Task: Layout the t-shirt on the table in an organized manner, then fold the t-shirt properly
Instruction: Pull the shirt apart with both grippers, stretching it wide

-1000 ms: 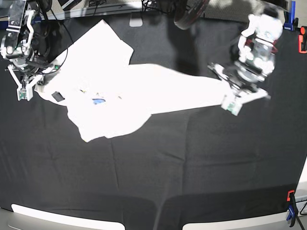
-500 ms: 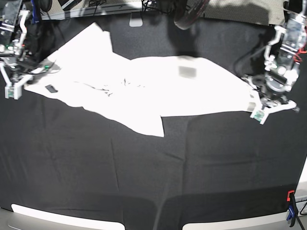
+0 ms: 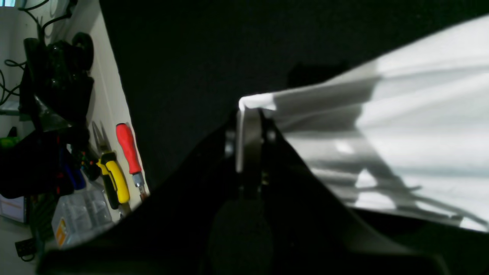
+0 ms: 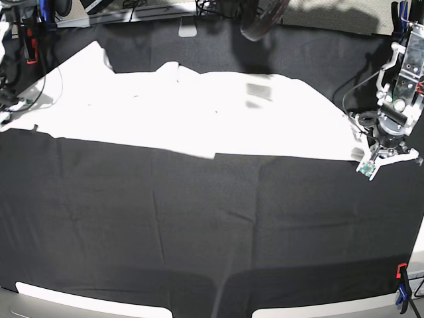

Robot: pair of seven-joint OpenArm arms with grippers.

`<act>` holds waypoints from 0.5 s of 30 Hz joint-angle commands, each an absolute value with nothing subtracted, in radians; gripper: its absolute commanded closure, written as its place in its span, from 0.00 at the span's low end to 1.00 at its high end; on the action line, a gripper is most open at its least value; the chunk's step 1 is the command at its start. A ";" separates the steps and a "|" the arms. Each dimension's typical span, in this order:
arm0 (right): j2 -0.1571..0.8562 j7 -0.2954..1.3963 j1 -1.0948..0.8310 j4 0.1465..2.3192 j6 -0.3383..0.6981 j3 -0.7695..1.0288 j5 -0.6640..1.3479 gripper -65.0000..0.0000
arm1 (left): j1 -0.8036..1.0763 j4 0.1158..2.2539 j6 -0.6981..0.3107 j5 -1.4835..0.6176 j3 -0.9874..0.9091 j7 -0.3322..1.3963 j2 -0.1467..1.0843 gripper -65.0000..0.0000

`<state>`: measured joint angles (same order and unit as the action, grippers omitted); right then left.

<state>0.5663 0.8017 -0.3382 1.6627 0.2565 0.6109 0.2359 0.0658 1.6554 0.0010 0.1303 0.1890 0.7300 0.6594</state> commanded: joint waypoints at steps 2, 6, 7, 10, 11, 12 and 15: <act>0.607 0.786 -0.333 1.678 0.238 0.628 0.210 1.00 | 0.047 1.669 0.031 0.156 0.177 0.728 0.682 1.00; 0.609 0.795 -0.333 1.678 0.238 0.628 0.210 1.00 | 0.047 1.669 0.031 0.096 0.177 0.731 0.682 1.00; 0.609 0.799 -0.333 1.678 0.238 0.628 0.209 0.97 | 0.047 1.669 0.031 0.080 0.177 0.730 0.682 1.00; 0.609 0.817 -0.333 1.678 0.238 0.628 0.203 0.62 | 0.047 1.669 0.031 0.054 0.177 0.729 0.682 1.00; 0.609 0.817 -0.333 1.678 0.238 0.628 0.186 0.54 | 0.047 1.669 0.031 0.050 0.177 0.728 0.682 1.00; 0.610 0.817 -0.332 1.678 0.238 0.628 0.167 0.51 | 0.047 1.669 0.031 0.050 0.177 0.729 0.681 1.00; 0.610 0.817 -0.332 1.678 0.238 0.628 0.126 0.52 | 0.047 1.669 0.031 0.051 0.177 0.729 0.679 1.00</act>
